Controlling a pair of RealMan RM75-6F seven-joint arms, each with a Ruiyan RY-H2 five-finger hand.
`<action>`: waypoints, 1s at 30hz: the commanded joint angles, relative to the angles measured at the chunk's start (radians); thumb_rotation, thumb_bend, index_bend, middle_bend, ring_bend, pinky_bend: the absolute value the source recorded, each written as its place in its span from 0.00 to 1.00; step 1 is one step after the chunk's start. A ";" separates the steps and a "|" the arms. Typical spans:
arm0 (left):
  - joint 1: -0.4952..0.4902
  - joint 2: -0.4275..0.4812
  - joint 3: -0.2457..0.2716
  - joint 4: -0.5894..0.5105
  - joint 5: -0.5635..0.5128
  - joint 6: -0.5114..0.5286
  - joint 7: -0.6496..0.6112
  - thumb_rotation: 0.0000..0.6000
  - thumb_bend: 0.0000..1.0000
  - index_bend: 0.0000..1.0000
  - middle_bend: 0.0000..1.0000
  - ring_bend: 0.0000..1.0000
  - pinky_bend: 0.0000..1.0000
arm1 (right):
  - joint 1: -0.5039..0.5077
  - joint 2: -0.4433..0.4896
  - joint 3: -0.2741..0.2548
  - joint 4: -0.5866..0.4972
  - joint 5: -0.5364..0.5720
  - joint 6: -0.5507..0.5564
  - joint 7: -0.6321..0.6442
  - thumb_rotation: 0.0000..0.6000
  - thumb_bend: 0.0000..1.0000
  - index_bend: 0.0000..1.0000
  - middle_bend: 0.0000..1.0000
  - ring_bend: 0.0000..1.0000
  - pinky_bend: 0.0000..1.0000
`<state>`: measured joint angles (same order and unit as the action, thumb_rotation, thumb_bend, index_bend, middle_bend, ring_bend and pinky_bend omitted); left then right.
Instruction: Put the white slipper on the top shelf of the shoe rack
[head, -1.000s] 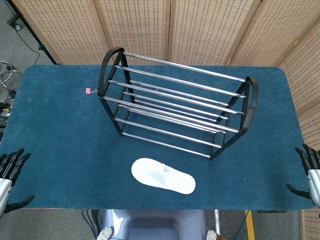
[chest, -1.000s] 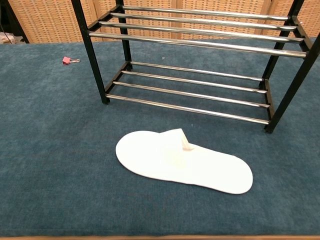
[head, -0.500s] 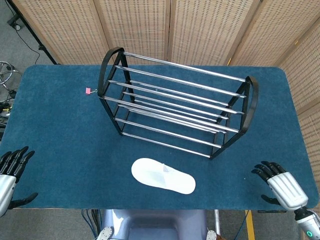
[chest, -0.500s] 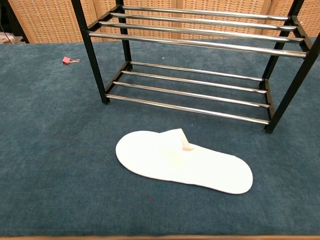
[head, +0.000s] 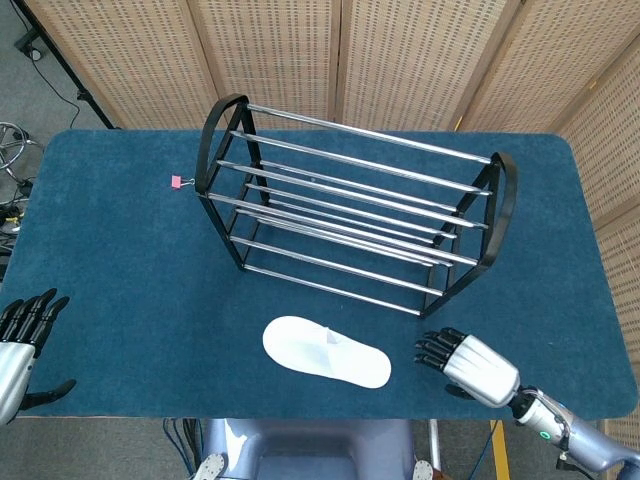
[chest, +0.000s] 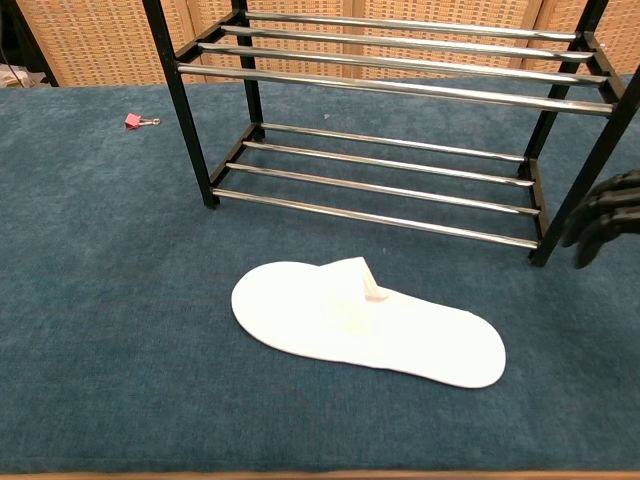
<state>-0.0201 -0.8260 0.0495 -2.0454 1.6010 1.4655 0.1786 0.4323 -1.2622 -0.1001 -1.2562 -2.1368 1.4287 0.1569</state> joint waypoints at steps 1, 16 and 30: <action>-0.005 -0.002 -0.004 -0.001 -0.018 -0.009 0.002 1.00 0.00 0.00 0.00 0.00 0.00 | 0.041 -0.036 -0.001 0.015 -0.010 -0.038 0.011 1.00 0.11 0.33 0.29 0.27 0.36; -0.033 -0.010 -0.019 -0.001 -0.075 -0.052 0.008 1.00 0.00 0.00 0.00 0.00 0.00 | 0.190 -0.211 0.042 0.059 0.051 -0.165 0.007 1.00 0.19 0.32 0.29 0.29 0.41; -0.036 0.004 -0.019 0.004 -0.078 -0.048 -0.032 1.00 0.00 0.00 0.00 0.00 0.00 | 0.326 -0.388 0.096 0.179 0.122 -0.243 -0.031 1.00 0.19 0.30 0.24 0.29 0.42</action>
<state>-0.0557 -0.8239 0.0311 -2.0426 1.5240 1.4157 0.1503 0.7494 -1.6350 -0.0101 -1.0925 -2.0239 1.1945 0.1307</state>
